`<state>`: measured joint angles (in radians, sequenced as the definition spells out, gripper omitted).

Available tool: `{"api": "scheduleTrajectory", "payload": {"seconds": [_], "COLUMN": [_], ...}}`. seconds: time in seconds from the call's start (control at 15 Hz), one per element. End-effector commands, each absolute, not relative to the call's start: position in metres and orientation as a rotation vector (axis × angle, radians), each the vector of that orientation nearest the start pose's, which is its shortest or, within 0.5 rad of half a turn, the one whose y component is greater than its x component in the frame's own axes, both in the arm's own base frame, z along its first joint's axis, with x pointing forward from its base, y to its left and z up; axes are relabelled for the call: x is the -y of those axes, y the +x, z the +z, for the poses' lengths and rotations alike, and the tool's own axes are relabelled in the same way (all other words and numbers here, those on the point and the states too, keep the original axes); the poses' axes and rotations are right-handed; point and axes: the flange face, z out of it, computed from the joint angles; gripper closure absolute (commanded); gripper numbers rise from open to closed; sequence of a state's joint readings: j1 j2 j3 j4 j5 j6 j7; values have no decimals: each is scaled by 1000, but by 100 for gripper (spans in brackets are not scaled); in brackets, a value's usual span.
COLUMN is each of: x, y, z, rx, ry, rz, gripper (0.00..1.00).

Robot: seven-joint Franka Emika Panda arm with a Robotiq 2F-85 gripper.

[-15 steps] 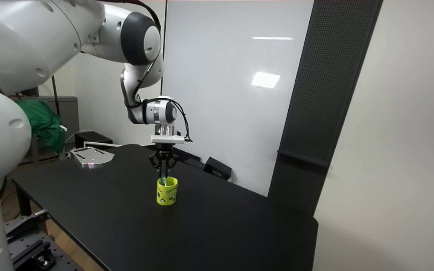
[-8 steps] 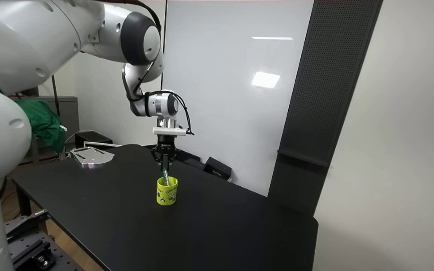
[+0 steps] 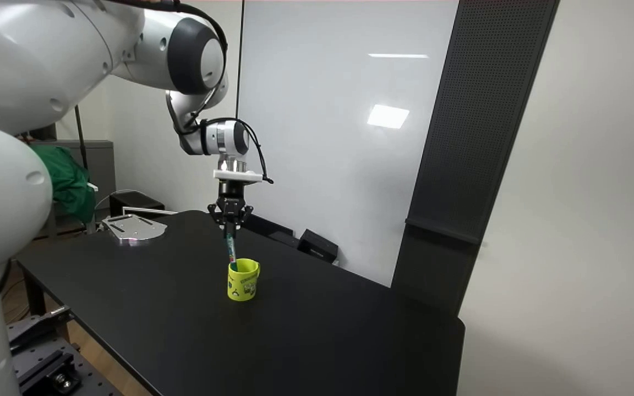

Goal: Take the marker out of the mug and put it on the table

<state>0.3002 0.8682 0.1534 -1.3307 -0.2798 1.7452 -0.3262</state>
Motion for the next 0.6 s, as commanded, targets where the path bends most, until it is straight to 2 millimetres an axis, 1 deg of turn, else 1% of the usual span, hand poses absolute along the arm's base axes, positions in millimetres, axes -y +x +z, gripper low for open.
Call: {"api": "scheduleTrajectory", "payload": {"seconds": [0.0,0.2,0.33,0.4,0.53], "x": [-279,-294,-299,-301,-299], "y": [626,611,604,603,604], "z": [180,159,146,142,142], "rx": [1443,1513,1556,1574,1601], "ry": [-2882,-2838,-2825,-2825,-2849], "rz": [813,902,959,981,1015], "gripper": [94,94,94,94,94]}}
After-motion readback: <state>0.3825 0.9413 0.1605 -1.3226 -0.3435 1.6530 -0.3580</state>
